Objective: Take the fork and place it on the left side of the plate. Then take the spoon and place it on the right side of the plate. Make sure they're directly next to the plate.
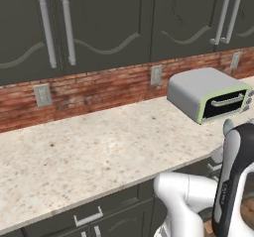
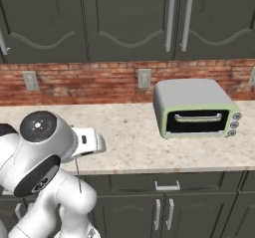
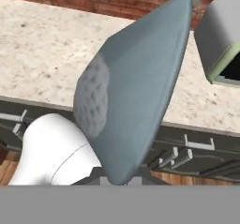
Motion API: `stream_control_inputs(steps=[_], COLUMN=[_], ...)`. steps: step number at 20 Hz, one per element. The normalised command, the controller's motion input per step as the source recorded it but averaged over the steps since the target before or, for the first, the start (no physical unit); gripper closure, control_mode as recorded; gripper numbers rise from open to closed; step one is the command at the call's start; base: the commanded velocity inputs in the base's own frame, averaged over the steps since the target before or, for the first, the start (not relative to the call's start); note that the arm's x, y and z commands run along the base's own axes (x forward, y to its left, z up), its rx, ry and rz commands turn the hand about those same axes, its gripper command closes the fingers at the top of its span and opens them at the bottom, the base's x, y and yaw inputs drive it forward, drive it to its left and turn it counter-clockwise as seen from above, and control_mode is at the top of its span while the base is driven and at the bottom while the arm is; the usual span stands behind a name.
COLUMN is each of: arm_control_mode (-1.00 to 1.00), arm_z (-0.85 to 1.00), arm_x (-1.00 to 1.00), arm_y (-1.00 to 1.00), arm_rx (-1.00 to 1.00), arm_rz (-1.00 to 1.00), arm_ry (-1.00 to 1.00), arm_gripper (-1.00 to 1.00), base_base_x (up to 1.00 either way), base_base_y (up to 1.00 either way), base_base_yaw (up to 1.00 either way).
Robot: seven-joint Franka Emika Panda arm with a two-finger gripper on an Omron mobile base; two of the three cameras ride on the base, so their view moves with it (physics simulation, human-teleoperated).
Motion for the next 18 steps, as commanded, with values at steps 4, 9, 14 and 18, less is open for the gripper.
stream_control_inputs(steps=[4, 9, 14, 18], arm_control_mode=[-1.0, -1.0, -1.0, -1.0], arm_z=[0.01, -0.19, -0.5, -0.53], arm_x=[0.0, 0.08, 0.4, 0.39], arm_y=[0.1, 0.15, 0.36, 0.35], arm_rx=[-0.05, -0.08, -0.14, -0.15], arm_rz=[0.19, 0.27, 0.29, 0.31], arm_ry=[0.0, 0.0, 0.06, 0.07], arm_gripper=[1.0, 1.0, 1.0, 1.0], base_base_x=[0.0, 0.0, 0.0, 0.0], base_base_y=[0.0, 0.0, 0.0, 0.0], base_base_yaw=[0.0, 0.0, 0.0, 0.0])
